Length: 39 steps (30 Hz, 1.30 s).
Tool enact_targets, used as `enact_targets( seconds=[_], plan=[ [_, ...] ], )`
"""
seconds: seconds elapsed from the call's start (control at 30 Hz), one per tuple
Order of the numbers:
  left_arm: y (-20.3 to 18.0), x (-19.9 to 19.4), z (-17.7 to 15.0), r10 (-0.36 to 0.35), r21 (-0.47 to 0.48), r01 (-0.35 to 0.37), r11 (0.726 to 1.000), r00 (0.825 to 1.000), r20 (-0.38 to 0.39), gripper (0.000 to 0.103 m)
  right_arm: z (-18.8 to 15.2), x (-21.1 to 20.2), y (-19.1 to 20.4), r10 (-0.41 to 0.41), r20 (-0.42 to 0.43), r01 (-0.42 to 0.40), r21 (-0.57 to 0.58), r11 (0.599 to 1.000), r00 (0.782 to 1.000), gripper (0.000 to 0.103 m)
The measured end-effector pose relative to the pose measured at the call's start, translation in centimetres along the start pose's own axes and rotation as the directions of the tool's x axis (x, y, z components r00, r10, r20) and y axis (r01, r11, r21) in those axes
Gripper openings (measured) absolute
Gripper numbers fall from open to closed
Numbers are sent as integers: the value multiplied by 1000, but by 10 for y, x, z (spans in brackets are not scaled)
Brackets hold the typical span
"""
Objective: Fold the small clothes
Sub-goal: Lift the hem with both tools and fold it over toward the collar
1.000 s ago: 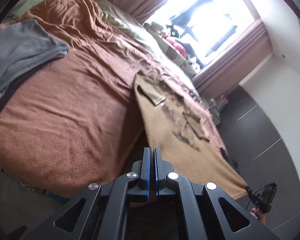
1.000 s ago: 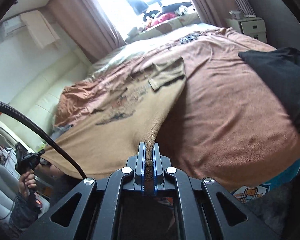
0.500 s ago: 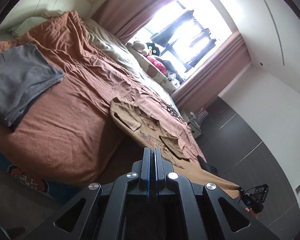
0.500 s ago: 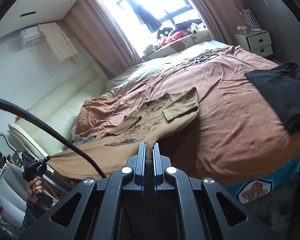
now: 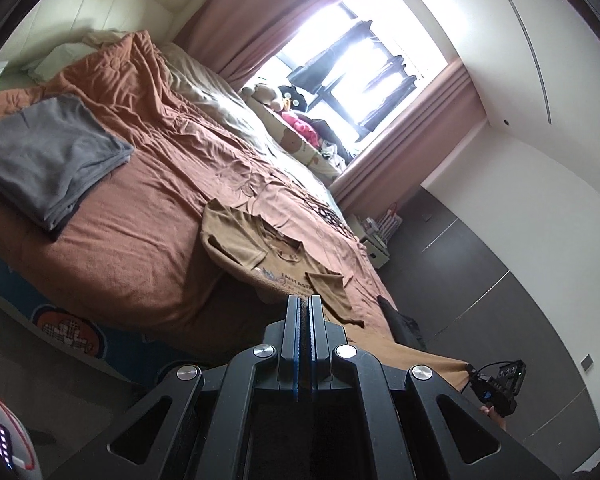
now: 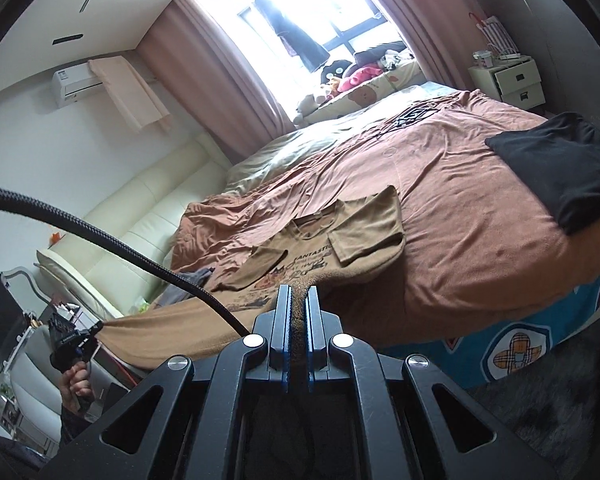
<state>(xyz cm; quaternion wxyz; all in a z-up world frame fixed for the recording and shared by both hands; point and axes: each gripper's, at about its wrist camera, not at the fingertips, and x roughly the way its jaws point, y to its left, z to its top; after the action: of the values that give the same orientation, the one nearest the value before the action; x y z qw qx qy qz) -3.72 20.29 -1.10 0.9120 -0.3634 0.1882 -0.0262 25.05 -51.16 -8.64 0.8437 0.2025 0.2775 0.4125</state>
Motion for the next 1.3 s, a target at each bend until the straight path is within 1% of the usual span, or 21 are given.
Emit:
enact_targets(
  seconds=[0.17,0.37,0.57,0.73,0.93,1.07,1.3],
  plan=[
    [-7,17,24,-3,20,3,1000,1000,14,3,18,21,-5,5,17,-5,10,1000,1000,2],
    [-4,53,59,8,26,-8,1000,1000,7,3,54,63,-8,-4,23,4,-8,1000,1000,2],
    [0,99,97,32,36,-32,999,999,-7,3,83,103,-11,-26,19,26,-28,999,999,2],
    [9,142,121,65,43,-64,997,997,-34,3,105,146,-23,-50,-1,50,-12,999,999,2],
    [32,192,135,112,24,-110,994,991,-76,3,130,200,-36,-82,-49,82,-5,997,995,2],
    [50,220,137,142,6,-142,990,984,-103,3,144,239,-45,-107,-83,107,2,994,991,2],
    [87,275,138,205,-6,-209,978,963,-173,3,153,301,-65,-151,-148,154,6,988,977,2]
  ],
)
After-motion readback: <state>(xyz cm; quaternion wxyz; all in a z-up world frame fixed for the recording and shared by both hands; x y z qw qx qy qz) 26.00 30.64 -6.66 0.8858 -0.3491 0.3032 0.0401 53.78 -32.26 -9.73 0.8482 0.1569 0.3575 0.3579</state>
